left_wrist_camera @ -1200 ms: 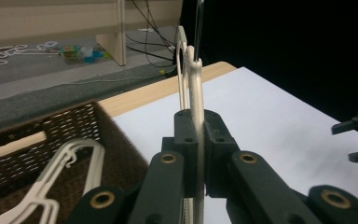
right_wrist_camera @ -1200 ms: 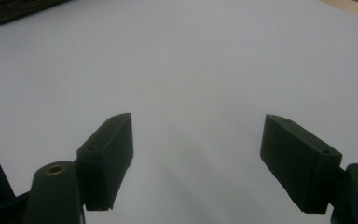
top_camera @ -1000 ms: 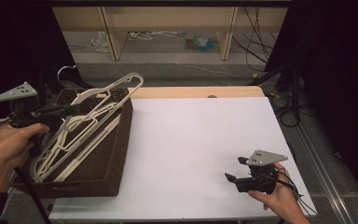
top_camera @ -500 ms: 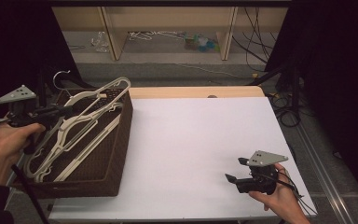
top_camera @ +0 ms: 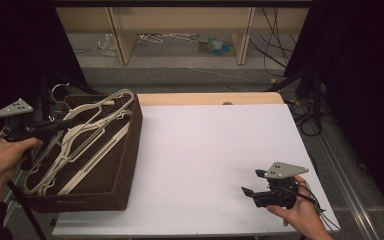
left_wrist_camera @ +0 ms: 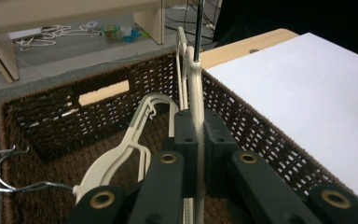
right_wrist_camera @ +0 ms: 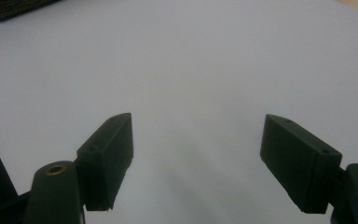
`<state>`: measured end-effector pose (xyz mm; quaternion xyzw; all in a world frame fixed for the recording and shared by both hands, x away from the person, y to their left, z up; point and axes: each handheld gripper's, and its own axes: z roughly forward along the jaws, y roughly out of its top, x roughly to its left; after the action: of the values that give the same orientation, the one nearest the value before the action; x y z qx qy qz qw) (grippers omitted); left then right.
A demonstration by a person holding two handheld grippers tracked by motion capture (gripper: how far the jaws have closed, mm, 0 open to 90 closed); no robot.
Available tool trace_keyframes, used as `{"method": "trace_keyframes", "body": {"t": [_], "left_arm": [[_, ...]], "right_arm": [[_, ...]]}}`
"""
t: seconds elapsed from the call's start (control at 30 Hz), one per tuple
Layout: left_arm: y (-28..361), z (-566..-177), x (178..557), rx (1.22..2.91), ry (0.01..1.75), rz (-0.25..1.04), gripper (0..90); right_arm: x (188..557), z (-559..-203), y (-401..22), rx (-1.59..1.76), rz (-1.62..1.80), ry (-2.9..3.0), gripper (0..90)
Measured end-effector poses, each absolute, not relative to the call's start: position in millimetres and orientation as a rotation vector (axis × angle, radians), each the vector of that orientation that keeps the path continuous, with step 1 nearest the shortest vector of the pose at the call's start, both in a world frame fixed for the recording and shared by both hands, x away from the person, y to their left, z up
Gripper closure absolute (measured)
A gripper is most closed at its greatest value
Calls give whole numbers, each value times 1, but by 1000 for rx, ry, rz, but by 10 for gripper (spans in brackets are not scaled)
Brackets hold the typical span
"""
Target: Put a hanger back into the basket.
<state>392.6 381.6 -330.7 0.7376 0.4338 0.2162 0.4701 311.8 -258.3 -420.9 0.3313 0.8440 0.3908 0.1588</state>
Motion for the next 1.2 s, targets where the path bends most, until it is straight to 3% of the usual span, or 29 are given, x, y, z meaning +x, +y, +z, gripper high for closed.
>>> {"method": "trace_keyframes", "body": {"t": [0.73, 1.1, 1.2], "left_arm": [[376, -387, 415, 1895, 1216, 442, 850], [383, -409, 418, 1958, 1339, 540, 793], [386, -410, 418, 2025, 1354, 629, 754]], "right_arm": [[313, -421, -260, 939, 1110, 2409, 267], [313, -422, -259, 929, 1131, 2387, 263], [313, -421, -259, 929, 1136, 2386, 263]]}}
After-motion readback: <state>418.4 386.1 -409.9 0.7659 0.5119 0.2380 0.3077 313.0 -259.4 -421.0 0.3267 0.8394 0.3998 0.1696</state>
